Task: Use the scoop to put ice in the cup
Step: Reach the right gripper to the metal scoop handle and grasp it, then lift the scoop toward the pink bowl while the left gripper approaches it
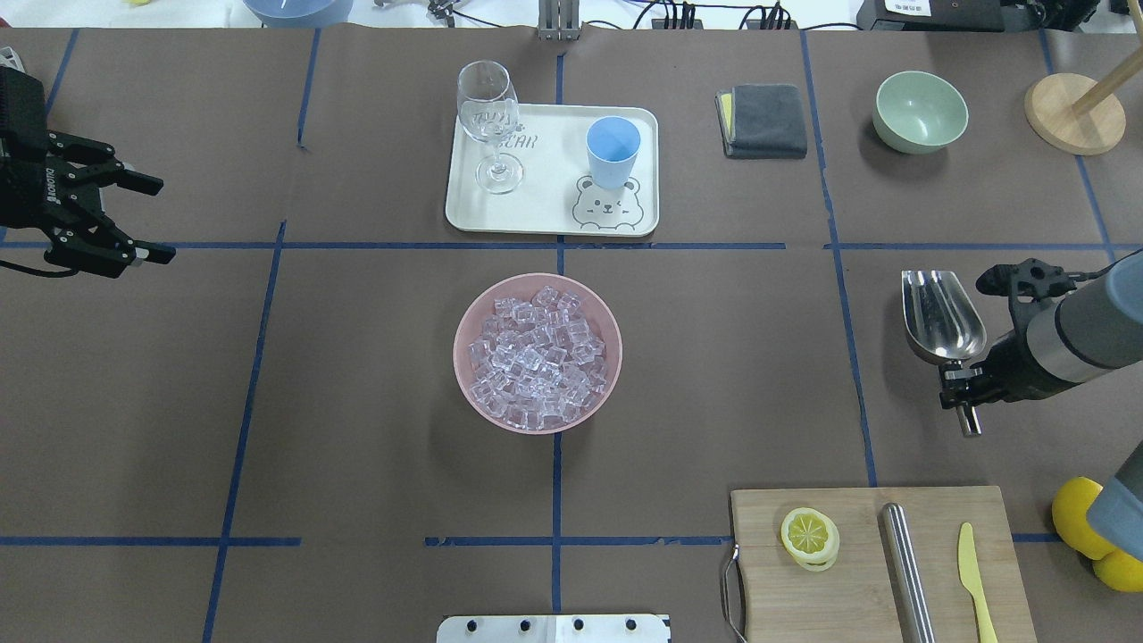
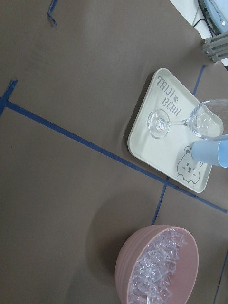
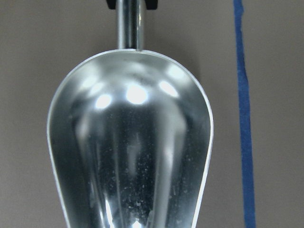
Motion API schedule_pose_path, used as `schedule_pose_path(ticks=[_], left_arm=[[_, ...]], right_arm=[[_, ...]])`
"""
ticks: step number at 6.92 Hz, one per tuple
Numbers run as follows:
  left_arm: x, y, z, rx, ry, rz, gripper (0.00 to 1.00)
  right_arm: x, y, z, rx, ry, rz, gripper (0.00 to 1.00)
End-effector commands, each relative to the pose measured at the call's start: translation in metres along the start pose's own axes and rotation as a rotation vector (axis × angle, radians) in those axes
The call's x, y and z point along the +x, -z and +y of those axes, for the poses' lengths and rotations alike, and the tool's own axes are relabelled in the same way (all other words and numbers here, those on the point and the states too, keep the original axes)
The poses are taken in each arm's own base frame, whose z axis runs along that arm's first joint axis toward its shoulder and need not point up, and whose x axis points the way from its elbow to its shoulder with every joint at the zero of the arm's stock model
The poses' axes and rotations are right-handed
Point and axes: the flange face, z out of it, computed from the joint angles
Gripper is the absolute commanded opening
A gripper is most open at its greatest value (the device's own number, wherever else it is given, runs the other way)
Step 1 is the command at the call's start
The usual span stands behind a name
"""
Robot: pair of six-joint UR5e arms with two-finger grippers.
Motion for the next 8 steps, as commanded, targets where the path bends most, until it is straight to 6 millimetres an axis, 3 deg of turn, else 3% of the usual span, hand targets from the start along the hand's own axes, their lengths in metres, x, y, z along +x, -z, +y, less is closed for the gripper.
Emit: schedule_pose_path(ticks=[1,3,5,7,8], left_arm=[[0.0,-0.001,-0.005,0.006,-0.006,0.001,1.0],[0.002,0.002,-0.009,0.011,-0.009,0.0,1.0],[0.003,0.002,-0.01,0.014,-0.011,0.002,1.0],[0.005,0.003,-0.012,0.016,-0.015,0.009,1.0],[0.005,0.002,-0.011,0.015,-0.014,0.009,1.0]], right_arm=[[-0.008,0.091,-0.019,0.134,-0.021,-0.113,0.0],[-0.017,0.141,-0.035,0.261,0.129,-0.143,0.0],[-0.042,0.154,-0.048,0.321,0.282,-0.131,0.0],[-0.103,0.177,-0.058,0.316,0.282,-0.073,0.0],[-0.151,0.19,-0.062,0.331,0.298,-0.028,0.0]])
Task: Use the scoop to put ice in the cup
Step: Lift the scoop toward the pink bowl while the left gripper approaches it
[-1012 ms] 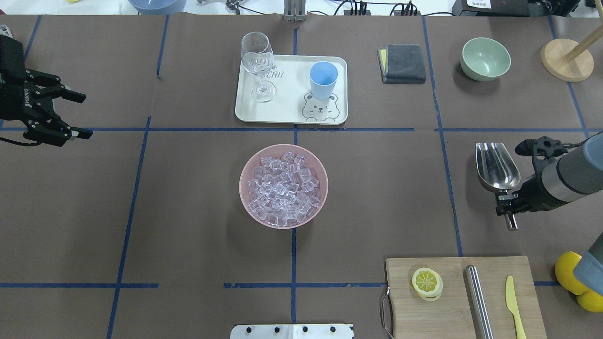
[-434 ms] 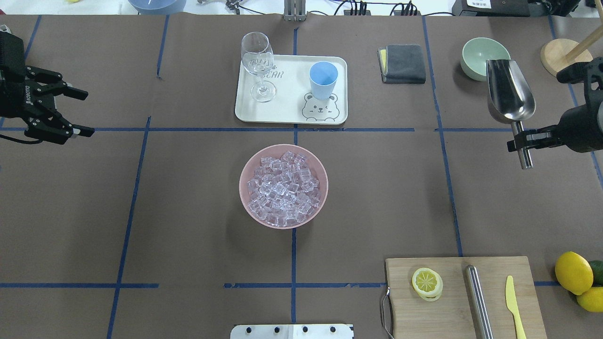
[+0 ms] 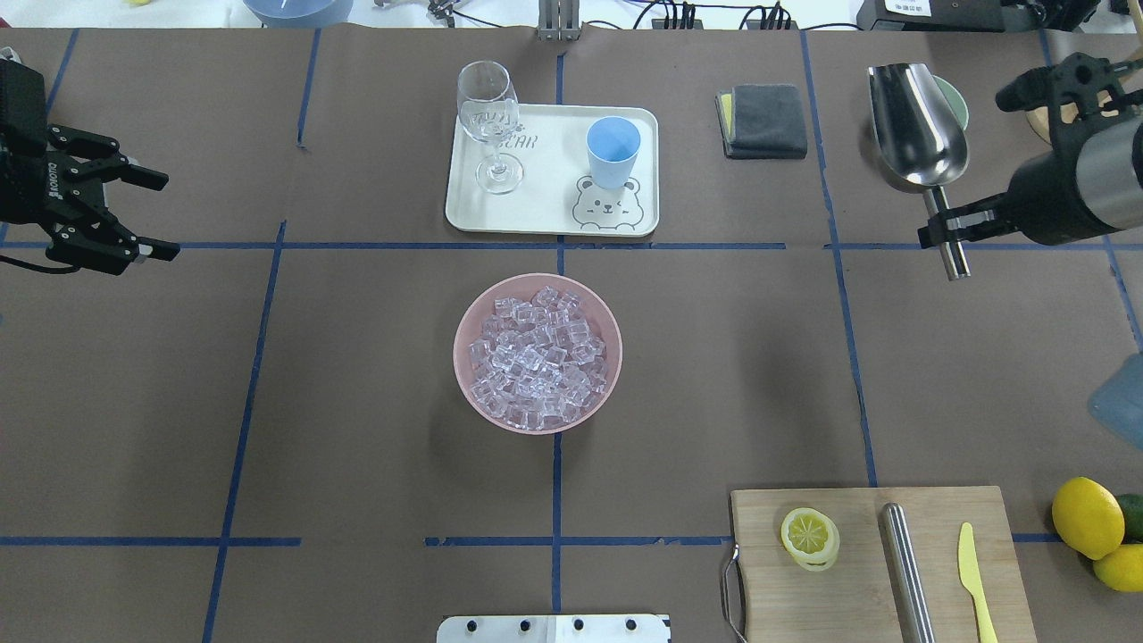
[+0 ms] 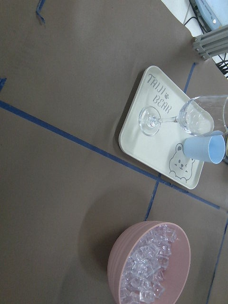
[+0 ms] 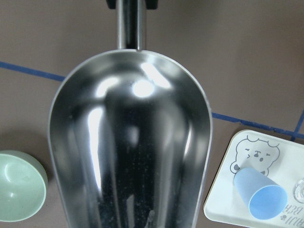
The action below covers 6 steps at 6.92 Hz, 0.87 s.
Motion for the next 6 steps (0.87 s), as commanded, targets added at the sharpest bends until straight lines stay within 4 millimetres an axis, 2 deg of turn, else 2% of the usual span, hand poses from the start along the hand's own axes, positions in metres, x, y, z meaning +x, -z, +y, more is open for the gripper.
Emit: schedule_pose_path(ticks=[1,2,3,4,5,6], left_arm=[[0.0,0.0,0.0,0.0,0.0,0.0,1.0],[-0.001,0.0,0.001,-0.002,0.003,0.0,1.0],[-0.001,-0.001,0.002,-0.004,0.003,0.001,1.0],[-0.003,-0.002,0.005,-0.008,0.005,0.001,1.0],[-0.004,-0.003,0.004,-0.009,0.003,0.001,1.0],[-0.004,-0.008,-0.006,0.0,-0.018,0.0,0.99]], right_arm=[[-0.077,0.012,-0.034,0.006,0.033,0.093,0.0],[-0.108,0.01,-0.038,-0.021,0.062,0.091,0.0],[-0.128,0.002,-0.042,0.008,0.233,0.069,0.0],[-0.137,0.0,-0.041,0.01,0.446,0.047,0.0],[-0.119,0.008,-0.048,0.006,0.609,0.067,0.0],[-0.109,0.005,-0.038,-0.126,0.809,0.099,0.0]])
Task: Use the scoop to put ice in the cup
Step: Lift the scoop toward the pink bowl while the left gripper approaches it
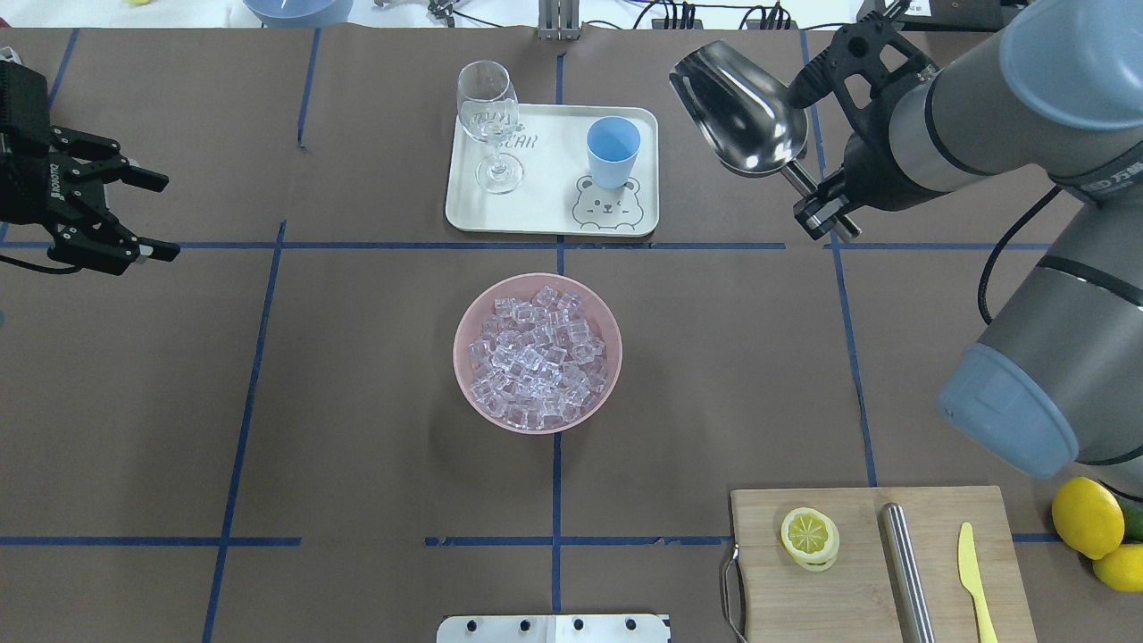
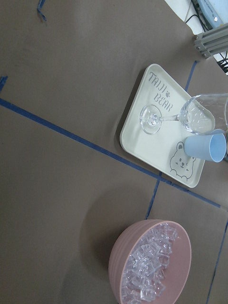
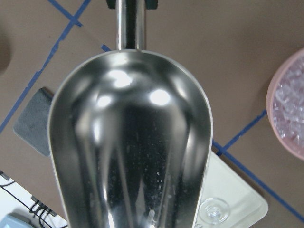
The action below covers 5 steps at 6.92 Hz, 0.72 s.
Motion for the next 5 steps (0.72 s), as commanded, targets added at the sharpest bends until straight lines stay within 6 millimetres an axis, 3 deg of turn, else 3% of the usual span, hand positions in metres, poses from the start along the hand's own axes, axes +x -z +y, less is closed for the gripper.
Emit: schedule_pose_path(ticks=[1,2,5], left_arm=[[0.022,-0.042,-0.016,-0.008,-0.036,0.073,0.99],[0.041,-0.074,-0.03,-0.004,-0.063,0.1,0.99],[0.098,-0.143,-0.062,0.019,-0.128,0.145,0.99]], right_arm=[[-0.003,0.007,0.014,-0.256,0.291,-0.006,0.0],[-0.02,0.007,0.007,-0.315,0.3,-0.014,0.0],[-0.065,-0.031,0.023,-0.424,0.427,-0.036,0.0]])
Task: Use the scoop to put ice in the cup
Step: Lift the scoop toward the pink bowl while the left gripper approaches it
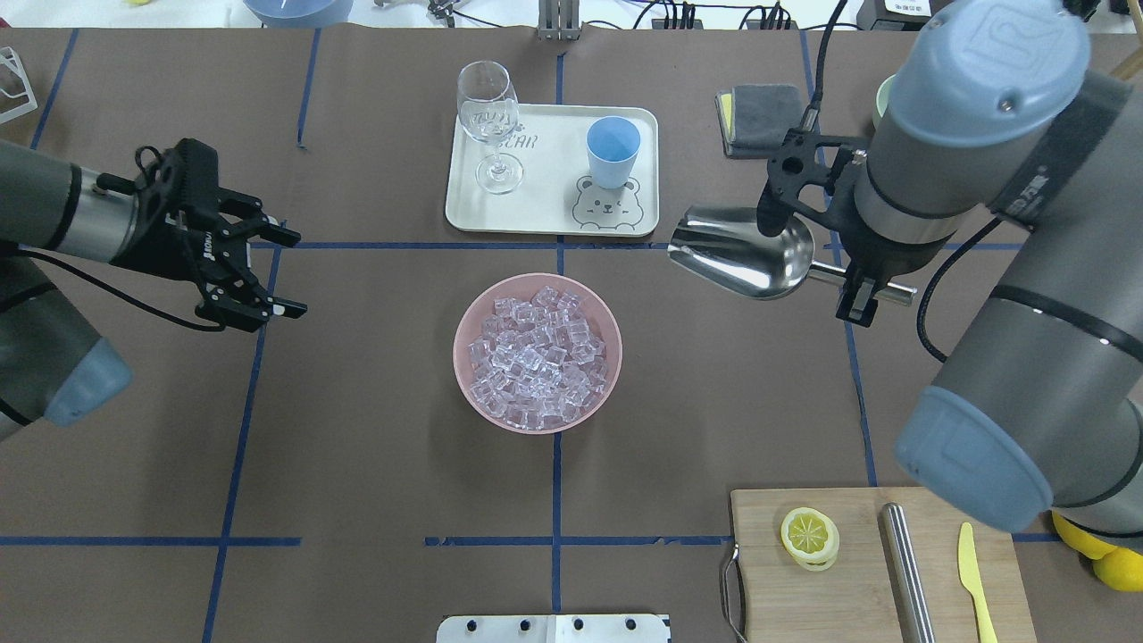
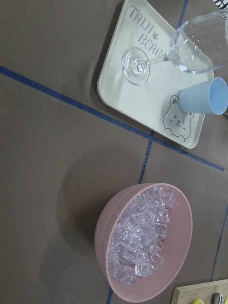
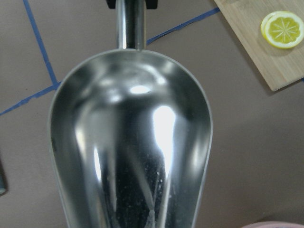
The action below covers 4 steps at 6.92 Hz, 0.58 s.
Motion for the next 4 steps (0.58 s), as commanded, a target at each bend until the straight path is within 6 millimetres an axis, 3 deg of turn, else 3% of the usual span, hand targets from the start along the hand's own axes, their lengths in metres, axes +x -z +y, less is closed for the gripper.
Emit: schedule_pose_path(ticks=[1,4], left_arm=[[0.051,-0.068,-0.026,0.011,-0.042,0.048,0.99],[0.08,-0.106,-0.015,-0.019,-0.044,0.076,0.99]], right_arm=[[-0.021,-0.014,-0.01,-0.075,0.08,0.061,0.0],[-0.026,-0.002,-0.026,-0.131,0.2,0.043,0.0]])
